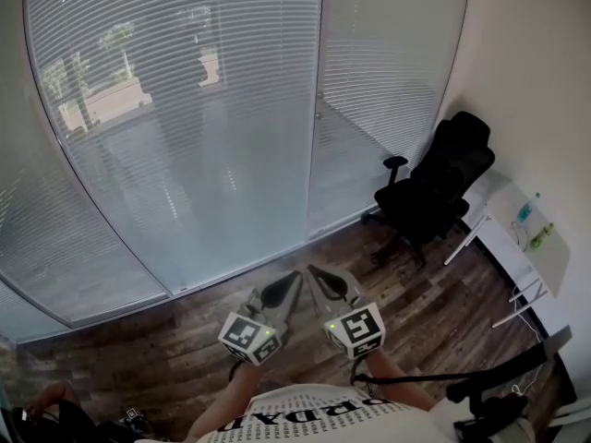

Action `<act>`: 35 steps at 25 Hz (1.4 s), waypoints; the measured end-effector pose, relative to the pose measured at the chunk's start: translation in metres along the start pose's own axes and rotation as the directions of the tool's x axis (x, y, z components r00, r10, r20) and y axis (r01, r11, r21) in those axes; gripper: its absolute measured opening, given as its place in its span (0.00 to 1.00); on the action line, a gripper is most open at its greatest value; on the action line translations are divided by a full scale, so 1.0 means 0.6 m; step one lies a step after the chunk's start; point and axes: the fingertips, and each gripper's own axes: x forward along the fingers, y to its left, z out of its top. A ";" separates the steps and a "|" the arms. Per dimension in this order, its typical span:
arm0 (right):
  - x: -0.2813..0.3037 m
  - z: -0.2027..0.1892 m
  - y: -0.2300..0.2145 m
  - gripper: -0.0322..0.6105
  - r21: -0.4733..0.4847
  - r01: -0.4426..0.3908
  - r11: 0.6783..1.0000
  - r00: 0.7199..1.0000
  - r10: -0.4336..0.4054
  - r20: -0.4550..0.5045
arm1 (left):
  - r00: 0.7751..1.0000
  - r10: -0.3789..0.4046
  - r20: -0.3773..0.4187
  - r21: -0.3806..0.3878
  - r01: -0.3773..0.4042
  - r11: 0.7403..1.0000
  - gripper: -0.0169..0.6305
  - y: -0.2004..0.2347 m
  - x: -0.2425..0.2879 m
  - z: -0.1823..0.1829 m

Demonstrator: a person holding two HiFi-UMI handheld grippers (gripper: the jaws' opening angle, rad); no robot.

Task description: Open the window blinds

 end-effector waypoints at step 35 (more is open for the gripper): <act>0.384 -0.027 -0.224 0.06 0.000 0.105 0.994 0.991 -0.105 -0.079 | 0.998 -0.062 0.003 -0.141 0.062 0.988 0.02 0.389 0.204 0.003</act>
